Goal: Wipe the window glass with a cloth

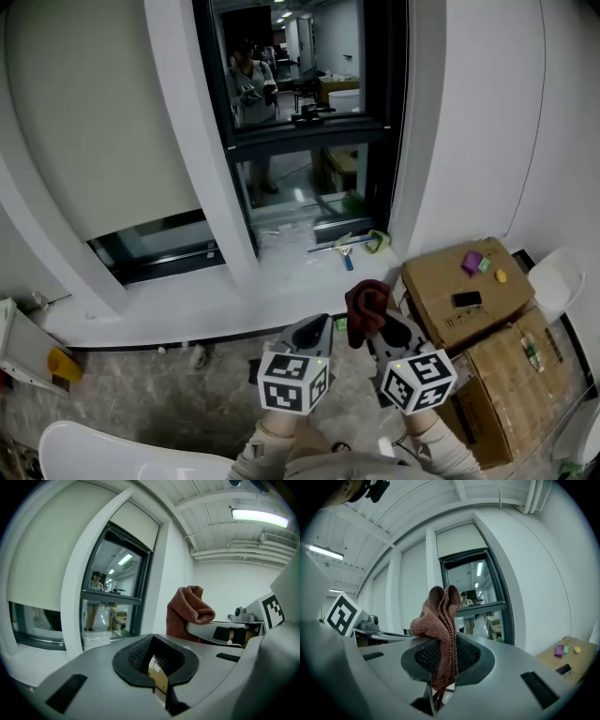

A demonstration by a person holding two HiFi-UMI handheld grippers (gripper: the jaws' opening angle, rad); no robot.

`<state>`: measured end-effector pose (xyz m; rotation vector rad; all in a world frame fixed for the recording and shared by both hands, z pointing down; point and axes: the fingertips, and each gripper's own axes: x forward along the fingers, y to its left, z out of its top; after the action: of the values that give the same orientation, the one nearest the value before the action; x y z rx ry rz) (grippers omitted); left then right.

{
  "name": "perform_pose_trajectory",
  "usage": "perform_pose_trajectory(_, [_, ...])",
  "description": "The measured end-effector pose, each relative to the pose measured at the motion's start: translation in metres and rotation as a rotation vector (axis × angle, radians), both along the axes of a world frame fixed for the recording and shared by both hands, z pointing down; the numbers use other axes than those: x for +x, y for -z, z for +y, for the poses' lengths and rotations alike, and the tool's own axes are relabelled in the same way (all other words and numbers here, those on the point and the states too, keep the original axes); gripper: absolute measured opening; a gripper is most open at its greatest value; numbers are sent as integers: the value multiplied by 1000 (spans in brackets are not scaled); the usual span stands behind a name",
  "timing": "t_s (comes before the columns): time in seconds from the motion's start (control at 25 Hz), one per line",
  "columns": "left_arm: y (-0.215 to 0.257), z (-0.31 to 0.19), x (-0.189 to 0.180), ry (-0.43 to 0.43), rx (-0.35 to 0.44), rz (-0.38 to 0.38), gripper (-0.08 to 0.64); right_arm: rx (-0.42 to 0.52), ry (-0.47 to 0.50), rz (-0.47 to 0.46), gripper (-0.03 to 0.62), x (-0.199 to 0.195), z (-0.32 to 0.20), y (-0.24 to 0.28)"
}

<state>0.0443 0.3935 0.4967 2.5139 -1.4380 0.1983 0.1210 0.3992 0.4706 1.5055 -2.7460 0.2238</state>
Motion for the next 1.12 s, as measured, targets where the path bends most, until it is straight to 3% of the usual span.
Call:
perform_pose_trajectory(0.28, [7,-33,-10,-1,4,1,5,11,7,-12,51,-13,-33,10])
perform_pose_trajectory(1.12, [32,-251,-89,-8,18,-20,5,43,-1,-28,51,-89,-247,40])
